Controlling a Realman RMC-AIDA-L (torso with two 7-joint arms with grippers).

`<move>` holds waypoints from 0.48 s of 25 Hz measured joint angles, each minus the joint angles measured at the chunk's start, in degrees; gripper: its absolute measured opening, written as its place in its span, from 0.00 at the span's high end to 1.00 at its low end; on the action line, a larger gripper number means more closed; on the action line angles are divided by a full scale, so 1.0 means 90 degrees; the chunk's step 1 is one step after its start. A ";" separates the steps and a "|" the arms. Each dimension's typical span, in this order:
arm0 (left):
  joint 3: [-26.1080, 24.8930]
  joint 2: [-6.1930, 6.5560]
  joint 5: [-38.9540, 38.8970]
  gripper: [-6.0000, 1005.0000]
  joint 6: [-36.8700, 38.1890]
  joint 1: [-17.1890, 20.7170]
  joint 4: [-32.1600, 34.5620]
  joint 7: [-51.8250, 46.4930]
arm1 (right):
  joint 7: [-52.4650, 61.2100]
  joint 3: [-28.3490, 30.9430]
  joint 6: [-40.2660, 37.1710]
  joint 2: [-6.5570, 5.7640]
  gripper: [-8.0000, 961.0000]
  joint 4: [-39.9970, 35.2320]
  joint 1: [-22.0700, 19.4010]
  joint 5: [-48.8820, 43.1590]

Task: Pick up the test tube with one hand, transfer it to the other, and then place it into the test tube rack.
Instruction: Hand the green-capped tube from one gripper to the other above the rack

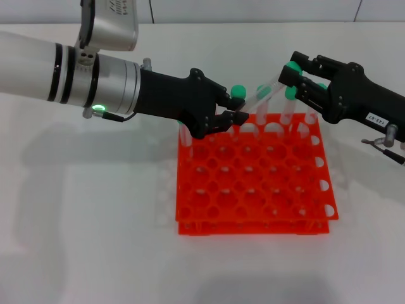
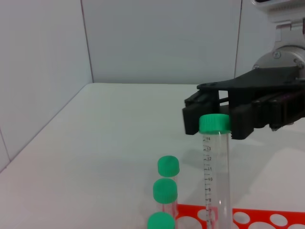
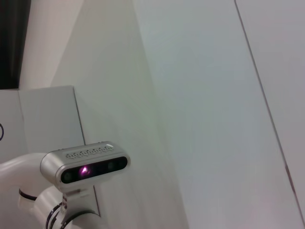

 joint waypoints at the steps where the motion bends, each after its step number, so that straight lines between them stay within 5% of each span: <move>1: 0.0000 0.0000 0.0000 0.70 0.0000 0.0000 0.0000 0.0000 | 0.0000 0.0000 -0.0008 0.0000 0.55 0.0000 0.0002 0.0000; 4: 0.0000 0.0000 0.0005 0.70 0.0000 -0.0001 0.0003 0.0009 | 0.0001 0.0000 -0.0018 0.0000 0.70 0.0000 0.0009 0.0000; 12: -0.0005 -0.0008 0.0000 0.70 -0.0009 0.0003 0.0002 0.0081 | 0.0036 0.0002 0.0009 0.0000 0.73 0.0001 0.0017 0.0000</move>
